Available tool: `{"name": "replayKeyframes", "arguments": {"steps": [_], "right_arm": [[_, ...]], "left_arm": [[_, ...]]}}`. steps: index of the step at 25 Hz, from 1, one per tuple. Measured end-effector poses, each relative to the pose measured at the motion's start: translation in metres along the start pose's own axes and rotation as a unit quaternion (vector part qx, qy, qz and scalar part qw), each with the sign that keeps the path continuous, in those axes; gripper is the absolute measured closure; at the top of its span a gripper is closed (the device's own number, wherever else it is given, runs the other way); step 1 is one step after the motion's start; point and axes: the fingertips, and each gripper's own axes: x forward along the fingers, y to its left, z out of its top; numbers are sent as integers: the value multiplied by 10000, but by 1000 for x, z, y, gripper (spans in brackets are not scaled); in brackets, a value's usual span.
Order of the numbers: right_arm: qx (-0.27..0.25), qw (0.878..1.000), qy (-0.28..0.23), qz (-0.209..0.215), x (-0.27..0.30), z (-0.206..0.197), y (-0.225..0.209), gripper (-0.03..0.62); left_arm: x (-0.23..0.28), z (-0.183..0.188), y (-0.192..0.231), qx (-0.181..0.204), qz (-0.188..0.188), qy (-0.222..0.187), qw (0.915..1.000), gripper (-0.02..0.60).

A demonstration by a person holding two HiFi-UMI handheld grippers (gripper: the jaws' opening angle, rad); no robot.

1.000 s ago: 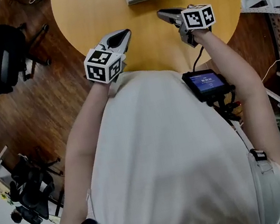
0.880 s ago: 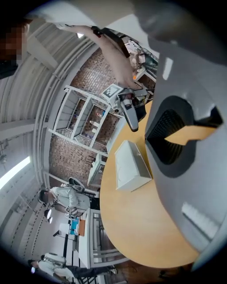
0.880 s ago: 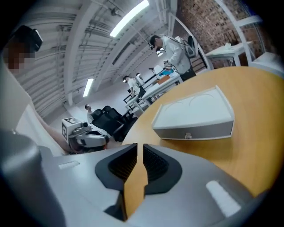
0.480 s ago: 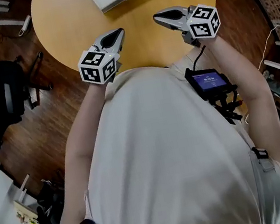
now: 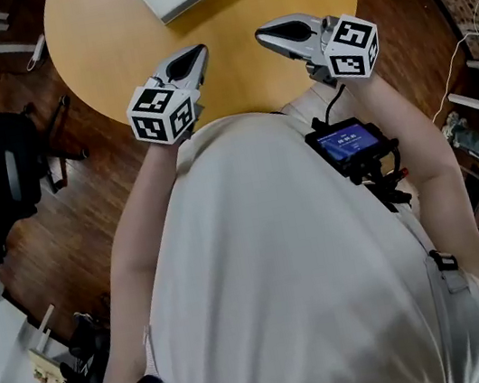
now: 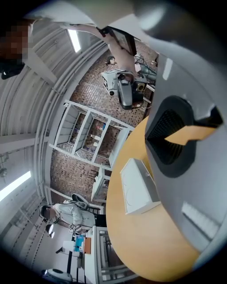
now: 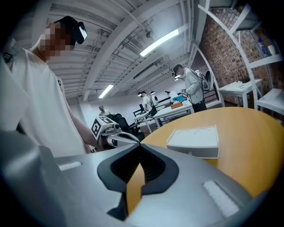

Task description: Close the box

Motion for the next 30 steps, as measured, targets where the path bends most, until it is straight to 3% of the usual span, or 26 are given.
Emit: {"name": "replayKeyframes", "arguments": {"steps": [30], "right_arm": [[-74, 9999, 39, -113, 10, -3, -3, 594]], "left_arm": [[-11, 2, 4, -31, 195, -66, 9998, 581]]}}
